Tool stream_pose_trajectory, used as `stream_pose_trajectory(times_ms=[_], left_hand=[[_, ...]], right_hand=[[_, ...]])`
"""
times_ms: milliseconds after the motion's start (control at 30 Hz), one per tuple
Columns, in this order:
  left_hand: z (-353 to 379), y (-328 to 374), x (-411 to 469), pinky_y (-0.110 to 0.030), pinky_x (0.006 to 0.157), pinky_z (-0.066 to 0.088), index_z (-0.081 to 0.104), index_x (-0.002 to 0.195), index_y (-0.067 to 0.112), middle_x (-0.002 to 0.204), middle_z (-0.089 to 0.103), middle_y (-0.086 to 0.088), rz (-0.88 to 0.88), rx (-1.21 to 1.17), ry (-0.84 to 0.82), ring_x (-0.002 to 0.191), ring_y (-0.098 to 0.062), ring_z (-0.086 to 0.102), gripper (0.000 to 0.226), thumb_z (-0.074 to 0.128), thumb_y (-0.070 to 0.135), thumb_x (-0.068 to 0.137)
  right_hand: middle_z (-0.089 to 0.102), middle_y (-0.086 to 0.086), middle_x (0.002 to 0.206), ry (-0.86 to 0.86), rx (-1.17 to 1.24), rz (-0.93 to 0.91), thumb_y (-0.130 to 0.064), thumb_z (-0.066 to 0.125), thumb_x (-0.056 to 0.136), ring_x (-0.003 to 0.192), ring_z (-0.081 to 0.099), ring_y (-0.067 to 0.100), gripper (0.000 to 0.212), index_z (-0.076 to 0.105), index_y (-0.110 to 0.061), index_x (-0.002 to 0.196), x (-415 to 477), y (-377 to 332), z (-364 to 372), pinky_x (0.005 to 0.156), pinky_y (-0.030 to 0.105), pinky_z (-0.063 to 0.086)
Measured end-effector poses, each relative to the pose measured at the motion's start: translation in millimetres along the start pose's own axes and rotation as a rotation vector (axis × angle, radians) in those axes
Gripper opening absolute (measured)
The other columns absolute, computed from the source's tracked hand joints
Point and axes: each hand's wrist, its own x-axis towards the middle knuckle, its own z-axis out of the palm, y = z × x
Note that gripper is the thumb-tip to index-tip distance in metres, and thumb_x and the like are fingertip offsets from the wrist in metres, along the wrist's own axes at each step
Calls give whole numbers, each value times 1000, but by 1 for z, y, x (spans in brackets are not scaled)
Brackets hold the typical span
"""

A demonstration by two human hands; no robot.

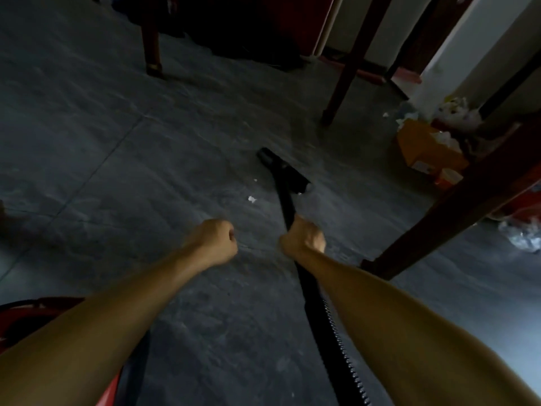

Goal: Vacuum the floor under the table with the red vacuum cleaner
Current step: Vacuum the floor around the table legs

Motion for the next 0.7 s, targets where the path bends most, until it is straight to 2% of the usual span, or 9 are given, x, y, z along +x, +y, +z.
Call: stream_pose_trajectory(times_ms=[133,233,367,500,567,700], left_hand=[[5,0,6,-32,86,50,66,105,16,113,68,-8,5,-7,-21,103,-26,63,23,53,23,88],[8,0,9,-31,83,50,66,105,15,112,67,-8,1,-8,-31,100,-26,63,22,52,21,88],[5,-1,8,-36,85,52,65,107,16,114,67,-9,-32,49,11,102,-28,62,25,51,20,86],[-14,-8,2,-36,78,52,66,100,14,109,68,-12,-132,38,117,98,-32,63,21,52,16,84],[-23,-14,-2,-35,79,50,66,98,13,111,67,-13,-164,26,128,101,-33,62,20,51,15,85],[-32,-30,-11,-34,84,49,66,103,13,114,66,-10,-177,14,81,104,-30,61,24,51,18,86]], right_hand=[[53,12,135,-79,32,166,-43,57,88,121,53,32,64,39,-15,142,7,39,-13,91,35,45],[52,13,136,-130,61,179,-37,61,88,122,53,33,61,38,-16,140,-23,35,9,91,35,47],[48,18,137,-278,201,160,-35,58,88,124,50,33,87,3,-23,155,-82,-29,73,96,39,45],[30,23,149,-410,282,39,-37,57,89,132,41,35,92,-7,-25,155,-114,-81,98,103,42,39],[31,23,149,-373,249,26,-36,56,90,132,41,35,89,-3,-25,155,-105,-83,94,104,42,39],[44,17,142,-192,136,83,-42,54,92,128,47,32,82,5,-26,155,-63,-55,64,101,38,41]])
